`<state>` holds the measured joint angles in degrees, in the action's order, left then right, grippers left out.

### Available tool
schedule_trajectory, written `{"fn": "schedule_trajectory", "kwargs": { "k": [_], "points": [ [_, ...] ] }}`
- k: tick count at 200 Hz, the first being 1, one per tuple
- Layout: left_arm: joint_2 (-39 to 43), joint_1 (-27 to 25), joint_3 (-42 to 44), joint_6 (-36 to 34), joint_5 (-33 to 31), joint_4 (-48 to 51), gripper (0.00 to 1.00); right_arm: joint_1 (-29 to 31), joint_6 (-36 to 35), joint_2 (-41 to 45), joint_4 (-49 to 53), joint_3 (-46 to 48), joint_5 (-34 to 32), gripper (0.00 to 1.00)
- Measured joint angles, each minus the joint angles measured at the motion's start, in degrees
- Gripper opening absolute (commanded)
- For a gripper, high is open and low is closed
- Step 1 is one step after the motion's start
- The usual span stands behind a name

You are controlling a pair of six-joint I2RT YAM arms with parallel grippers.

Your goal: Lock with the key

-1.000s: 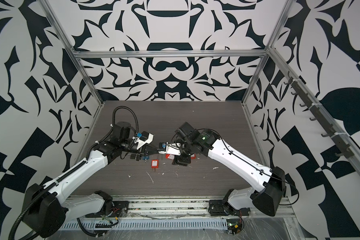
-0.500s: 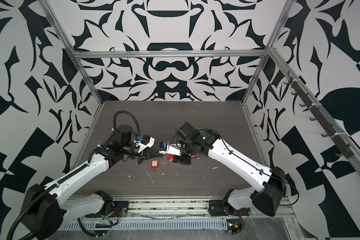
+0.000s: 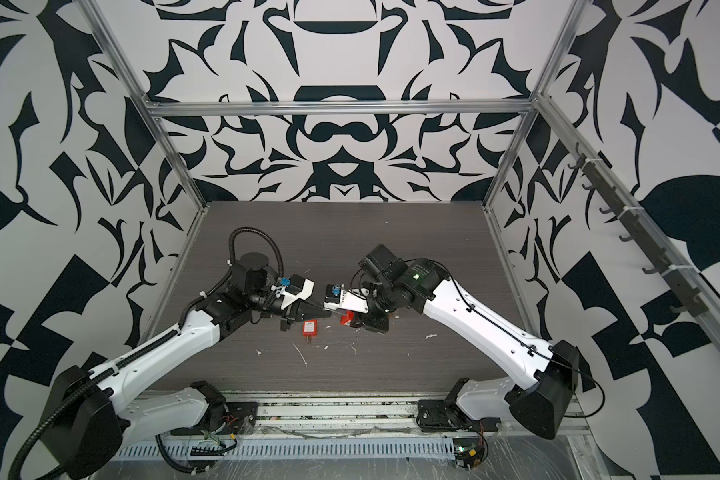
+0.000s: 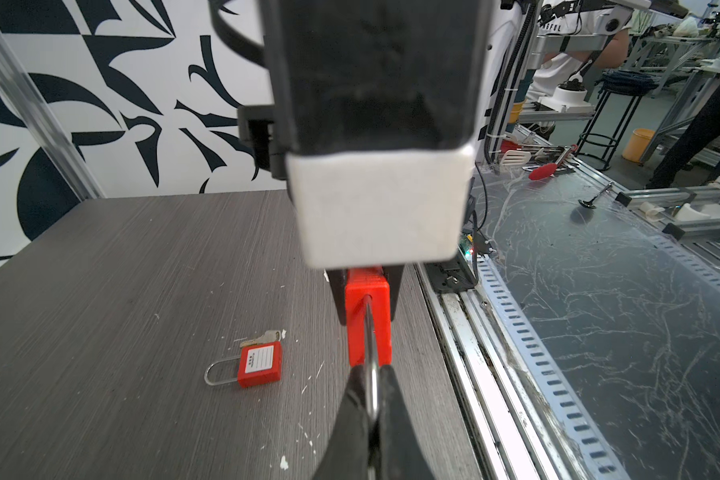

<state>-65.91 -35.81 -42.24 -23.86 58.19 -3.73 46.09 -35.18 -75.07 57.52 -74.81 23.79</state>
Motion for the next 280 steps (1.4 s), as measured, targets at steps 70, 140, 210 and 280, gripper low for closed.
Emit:
{"fn": "schedule_trajectory", "kwargs": {
  "k": [70,140,210,280],
  "points": [
    [1.36,-1.6,1.73,0.83,-1.6,-2.47,0.0,-0.24,-1.03,0.02,1.01,0.17,1.55,0.17],
    [-0.52,-1.11,1.77,2.93,-3.56,-3.67,0.0,-0.13,-2.23,2.67,-7.8,5.79,-3.32,0.15],
    [-2.05,-1.31,1.95,3.76,-2.23,-6.4,0.0,-0.74,-0.15,1.46,-7.23,4.15,0.68,0.15],
    [-2.54,-1.4,2.36,4.63,-2.75,-7.87,0.0,-1.09,-2.08,-2.56,-2.03,-0.96,0.68,0.17]
  ]
}}
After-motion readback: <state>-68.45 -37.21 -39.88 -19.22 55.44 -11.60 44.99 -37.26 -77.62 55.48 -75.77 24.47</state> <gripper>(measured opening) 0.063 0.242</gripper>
